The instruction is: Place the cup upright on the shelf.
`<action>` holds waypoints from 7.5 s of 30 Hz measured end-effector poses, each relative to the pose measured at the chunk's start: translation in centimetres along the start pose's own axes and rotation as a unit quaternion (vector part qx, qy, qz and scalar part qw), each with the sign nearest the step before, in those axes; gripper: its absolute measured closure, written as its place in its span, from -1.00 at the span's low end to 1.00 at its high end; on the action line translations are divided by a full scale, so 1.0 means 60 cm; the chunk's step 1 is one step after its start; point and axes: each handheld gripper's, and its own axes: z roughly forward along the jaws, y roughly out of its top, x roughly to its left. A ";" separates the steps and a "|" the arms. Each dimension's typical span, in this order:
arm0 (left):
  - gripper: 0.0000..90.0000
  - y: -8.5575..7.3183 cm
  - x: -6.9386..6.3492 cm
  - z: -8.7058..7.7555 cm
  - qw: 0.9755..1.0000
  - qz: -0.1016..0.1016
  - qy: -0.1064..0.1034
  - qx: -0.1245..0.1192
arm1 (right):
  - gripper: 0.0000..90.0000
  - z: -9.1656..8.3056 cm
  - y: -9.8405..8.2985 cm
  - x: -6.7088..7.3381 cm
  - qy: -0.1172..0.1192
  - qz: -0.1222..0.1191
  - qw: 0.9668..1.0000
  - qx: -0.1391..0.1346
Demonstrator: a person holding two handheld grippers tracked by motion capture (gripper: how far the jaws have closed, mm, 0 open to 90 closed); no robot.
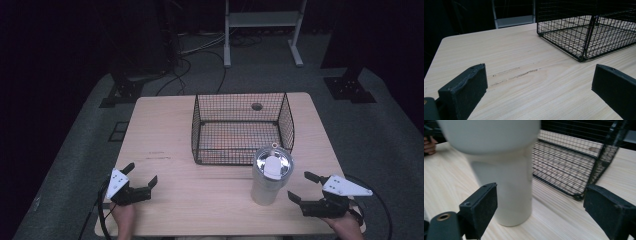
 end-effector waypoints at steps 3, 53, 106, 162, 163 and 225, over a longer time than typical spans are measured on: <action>-1.00 0.000 0.000 0.000 1.000 0.000 0.000 0.000 | -0.78 0.002 0.002 0.004 0.009 -0.005 1.000 0.001; -1.00 0.000 0.000 0.000 1.000 -0.001 -0.001 -0.002 | -0.83 0.110 0.030 0.047 0.048 -0.048 0.998 -0.003; -1.00 0.000 0.000 -0.001 1.000 -0.002 -0.001 -0.002 | -0.79 0.103 0.153 0.043 0.093 -0.052 0.993 -0.059; -1.00 0.000 0.005 -0.002 1.000 -0.010 -0.005 -0.011 | -0.79 0.247 0.353 0.021 0.101 -0.068 0.990 -0.073; -1.00 0.000 0.005 -0.002 1.000 -0.011 -0.005 -0.011 | -0.79 0.252 0.356 0.019 0.100 -0.069 0.990 -0.072; -1.00 -0.001 0.008 -0.006 1.000 -0.016 -0.009 -0.018 | -0.79 0.474 0.293 -0.067 0.099 -0.044 0.994 -0.003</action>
